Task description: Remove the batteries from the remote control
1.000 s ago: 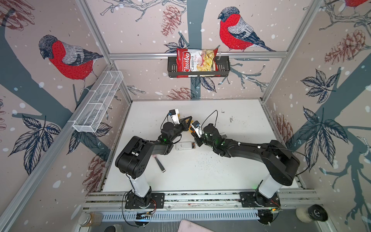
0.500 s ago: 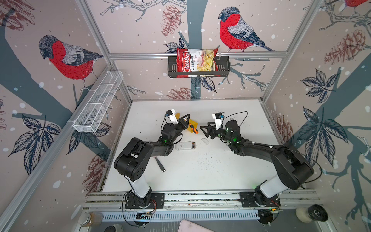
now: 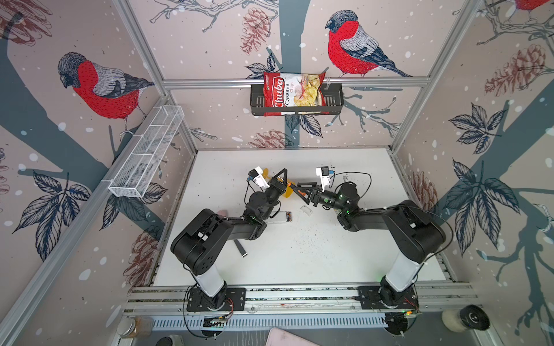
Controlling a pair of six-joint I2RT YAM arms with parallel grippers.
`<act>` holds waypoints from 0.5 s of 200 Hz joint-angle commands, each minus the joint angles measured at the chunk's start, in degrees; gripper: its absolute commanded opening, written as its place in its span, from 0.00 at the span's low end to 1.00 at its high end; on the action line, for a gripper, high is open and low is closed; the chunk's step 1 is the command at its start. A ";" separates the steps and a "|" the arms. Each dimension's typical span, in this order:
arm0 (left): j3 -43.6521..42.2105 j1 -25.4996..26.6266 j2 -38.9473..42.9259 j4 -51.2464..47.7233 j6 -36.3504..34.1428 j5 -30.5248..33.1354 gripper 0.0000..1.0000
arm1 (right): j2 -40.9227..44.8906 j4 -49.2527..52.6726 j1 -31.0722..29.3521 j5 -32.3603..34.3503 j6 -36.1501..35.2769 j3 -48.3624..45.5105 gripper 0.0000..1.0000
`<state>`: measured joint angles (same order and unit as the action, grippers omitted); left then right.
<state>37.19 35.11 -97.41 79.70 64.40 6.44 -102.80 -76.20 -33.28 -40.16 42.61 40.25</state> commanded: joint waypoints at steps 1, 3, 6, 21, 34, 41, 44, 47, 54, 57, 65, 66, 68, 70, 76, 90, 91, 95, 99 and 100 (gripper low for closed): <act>-0.19 0.26 -1.45 7.73 1.50 0.64 0.00 | -2.65 -13.37 -0.16 -3.77 8.30 0.87 0.63; -0.19 0.36 -1.56 7.85 1.51 0.69 0.00 | -2.84 -13.84 -0.13 -3.80 8.61 0.88 0.63; -0.33 0.43 -1.57 7.85 1.41 0.82 0.00 | -3.07 -14.36 -0.08 -3.79 8.97 0.88 0.61; -0.68 0.82 -1.38 7.66 0.29 1.73 0.00 | -3.37 -14.19 -0.06 -3.54 9.09 1.01 0.58; -0.69 0.92 -1.37 7.82 -0.54 1.44 0.00 | -3.33 -13.19 -0.20 -3.53 8.42 1.34 0.56; -0.79 0.93 -1.58 8.11 -0.59 1.20 0.00 | -3.36 -12.69 -0.29 -3.52 8.29 1.62 0.53; -0.77 0.90 -1.69 8.25 -0.55 1.13 0.00 | -3.37 -12.47 -0.30 -3.52 8.28 1.78 0.53; -0.78 0.85 -1.92 8.56 -0.51 1.12 0.00 | -3.46 -12.36 -0.30 -3.57 8.28 1.91 0.52; -0.97 0.87 -2.19 9.14 -0.51 1.01 0.00 | -3.65 -11.98 -0.30 -3.52 8.36 2.25 0.49; -1.02 0.92 -2.42 9.42 -0.48 0.88 0.00 | -3.82 -11.81 -0.33 -3.60 8.44 2.47 0.48; -1.15 0.87 -2.88 10.02 -0.34 0.95 0.00 | -4.05 -11.76 -0.38 -3.85 8.74 2.85 0.45; -1.24 0.90 -2.92 10.16 -0.38 0.95 0.00 | -4.15 -11.77 -0.43 -3.86 8.77 2.88 0.44; -1.24 0.87 -3.02 10.31 -0.32 0.99 0.00 | -4.24 -11.77 -0.42 -3.93 8.86 3.01 0.43; -1.37 0.84 -3.16 10.48 -0.26 0.98 0.00 | -4.31 -11.77 -0.39 -4.00 8.95 3.11 0.42; -1.53 0.92 -3.45 11.07 -0.31 1.14 0.00 | -4.62 -11.81 -0.31 -4.13 9.19 3.31 0.41; -1.62 0.84 -3.99 11.87 -0.42 1.13 0.00 | -5.11 -11.75 -0.30 -4.38 9.63 3.69 0.39; -1.61 0.84 -4.00 11.87 -0.46 1.13 0.00 | -5.21 -11.76 -0.30 -4.39 9.66 3.73 0.39; -1.66 0.89 -4.06 11.88 -0.58 1.14 0.00 | -5.36 -11.77 -0.29 -4.57 9.81 3.84 0.39; -1.58 0.85 -4.15 11.86 -0.59 1.12 0.00 | -5.55 -11.90 -0.30 -4.70 9.97 4.05 0.40; -1.54 0.84 -4.22 11.87 -0.64 1.08 0.00 | -5.55 -11.90 -0.30 -4.70 9.97 4.05 0.40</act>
<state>35.77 35.94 -100.95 88.84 64.71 7.53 -107.79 -84.77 -33.36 -42.59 50.98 43.38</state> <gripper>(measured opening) 0.049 0.389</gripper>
